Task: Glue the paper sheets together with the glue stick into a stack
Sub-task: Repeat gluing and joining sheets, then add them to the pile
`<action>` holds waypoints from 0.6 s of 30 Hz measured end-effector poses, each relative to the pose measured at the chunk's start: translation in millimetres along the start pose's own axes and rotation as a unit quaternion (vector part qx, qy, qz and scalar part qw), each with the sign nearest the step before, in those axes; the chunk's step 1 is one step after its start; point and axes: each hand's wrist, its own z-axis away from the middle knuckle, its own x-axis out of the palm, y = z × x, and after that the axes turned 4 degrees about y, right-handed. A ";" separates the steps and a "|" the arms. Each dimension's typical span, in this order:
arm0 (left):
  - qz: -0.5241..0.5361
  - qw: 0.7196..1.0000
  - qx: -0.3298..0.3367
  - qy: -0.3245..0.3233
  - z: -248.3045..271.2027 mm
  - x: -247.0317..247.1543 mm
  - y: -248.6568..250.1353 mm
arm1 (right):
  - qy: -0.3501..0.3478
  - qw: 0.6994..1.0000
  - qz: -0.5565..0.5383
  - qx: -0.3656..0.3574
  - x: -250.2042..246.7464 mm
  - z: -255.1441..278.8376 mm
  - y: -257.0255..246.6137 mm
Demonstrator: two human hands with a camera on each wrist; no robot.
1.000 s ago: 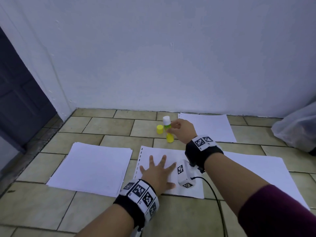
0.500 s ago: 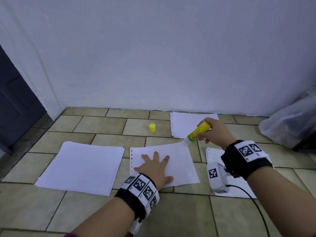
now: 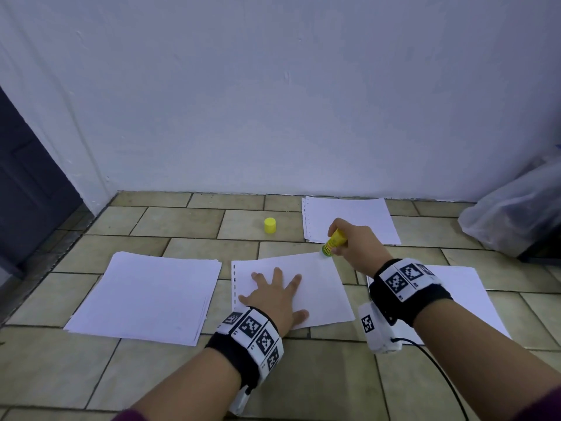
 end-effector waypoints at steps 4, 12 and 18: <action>-0.004 1.000 -0.001 0.002 -0.8 0.0 0.2 | -0.037 0.998 0.036 -0.026 -6.7 11.4 -2.2; -0.011 1.000 0.002 0.004 -2.1 -0.3 -1.4 | -0.108 0.989 0.087 -0.058 -16.8 50.1 0.0; -0.040 0.999 0.023 0.007 -2.7 -8.7 -6.6 | -0.169 0.981 0.081 -0.052 -27.8 61.2 2.6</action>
